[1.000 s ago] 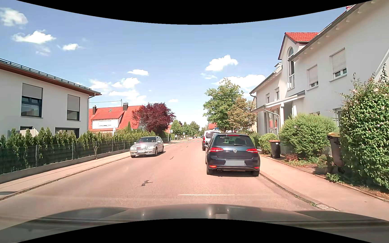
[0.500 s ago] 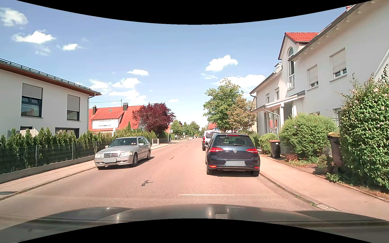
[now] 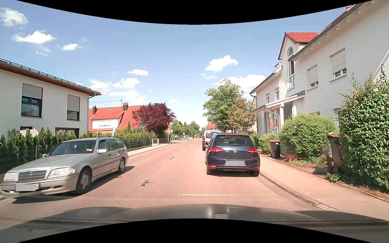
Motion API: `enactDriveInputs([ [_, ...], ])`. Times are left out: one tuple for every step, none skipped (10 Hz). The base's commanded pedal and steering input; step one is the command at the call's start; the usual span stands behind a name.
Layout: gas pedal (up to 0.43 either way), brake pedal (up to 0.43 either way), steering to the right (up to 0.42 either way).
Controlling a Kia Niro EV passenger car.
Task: Follow the waypoints while adhering to traffic rules and regulations
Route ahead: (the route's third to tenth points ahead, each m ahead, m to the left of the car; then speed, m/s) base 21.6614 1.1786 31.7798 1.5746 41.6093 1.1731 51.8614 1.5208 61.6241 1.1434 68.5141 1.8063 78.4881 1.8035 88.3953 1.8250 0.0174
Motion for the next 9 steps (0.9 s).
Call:
enactDriveInputs([
  [0.0,0.238,0.035],
  [0.0,0.238,0.035],
  [0.0,0.232,0.034],
  [0.0,0.213,0.032],
  [0.0,0.165,0.028],
  [0.0,0.024,0.023],
  [0.0,0.0,0.016],
  [0.0,0.0,0.007],
  [0.0,0.0,-0.008],
])
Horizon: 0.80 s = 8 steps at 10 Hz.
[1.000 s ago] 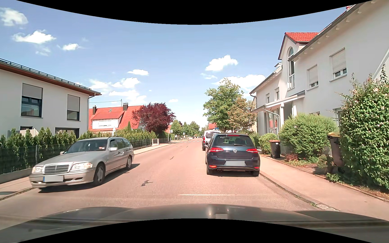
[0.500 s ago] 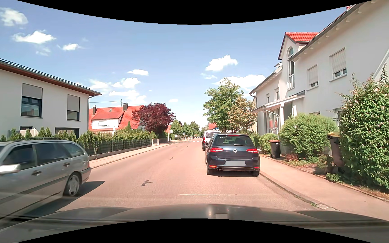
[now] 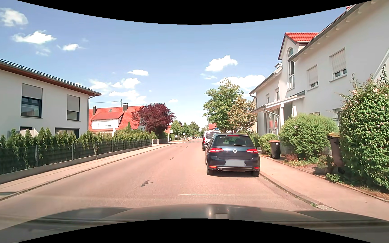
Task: Follow the waypoints while adhering to traffic rules and regulations
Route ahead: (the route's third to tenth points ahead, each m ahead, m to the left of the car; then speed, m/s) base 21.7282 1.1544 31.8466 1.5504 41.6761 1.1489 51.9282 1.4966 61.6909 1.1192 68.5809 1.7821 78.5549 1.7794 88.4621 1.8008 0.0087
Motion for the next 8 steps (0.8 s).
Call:
enactDriveInputs([
  [0.0,0.0,-0.027],
  [0.047,0.0,-0.042],
  [0.047,0.0,-0.056],
  [0.047,0.0,-0.07],
  [0.047,0.0,-0.085],
  [0.047,0.0,-0.113],
  [0.047,0.0,-0.134],
  [0.047,0.0,-0.16],
])
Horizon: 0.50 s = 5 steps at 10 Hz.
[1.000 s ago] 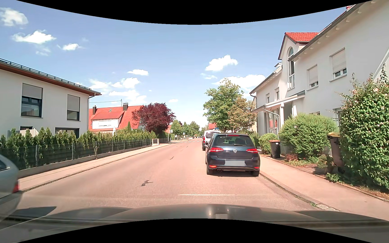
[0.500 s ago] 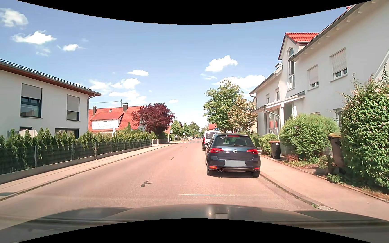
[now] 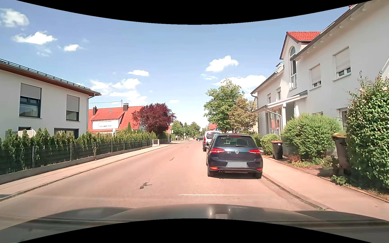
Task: Follow the waypoints while adhering to traffic rules and regulations
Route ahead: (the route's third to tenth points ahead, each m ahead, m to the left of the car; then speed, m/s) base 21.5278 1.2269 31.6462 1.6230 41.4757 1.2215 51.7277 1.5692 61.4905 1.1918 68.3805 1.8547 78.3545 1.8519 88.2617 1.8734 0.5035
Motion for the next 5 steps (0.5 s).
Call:
enactDriveInputs([
  [0.098,0.0,-0.189],
  [0.118,0.0,-0.219],
  [0.118,0.0,-0.239],
  [0.13,0.0,-0.248],
  [0.13,0.0,-0.267],
])
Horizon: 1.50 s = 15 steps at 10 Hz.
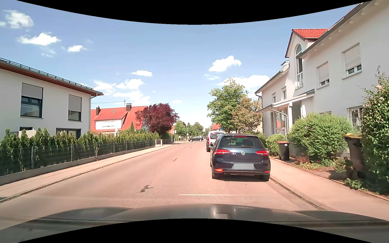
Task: Follow the waypoints while adhering to traffic rules and regulations
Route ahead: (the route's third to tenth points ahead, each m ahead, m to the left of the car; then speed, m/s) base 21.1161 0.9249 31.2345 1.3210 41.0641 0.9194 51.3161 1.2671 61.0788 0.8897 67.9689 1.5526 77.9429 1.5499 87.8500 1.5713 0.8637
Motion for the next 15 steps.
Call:
enactDriveInputs([
  [0.13,0.0,-0.288],
  [0.138,0.0,-0.314],
  [0.138,0.0,-0.338],
  [0.138,0.0,-0.349],
  [0.15,0.0,-0.36],
  [0.157,0.0,-0.362],
  [0.169,0.0,-0.364],
  [0.169,0.0,-0.367],
  [0.169,0.0,-0.372],
  [0.169,0.0,-0.375],
  [0.169,0.0,-0.376],
  [0.169,0.0,-0.377],
  [0.169,0.0,-0.38],
  [0.169,0.0,-0.384],
  [0.169,0.0,-0.386],
])
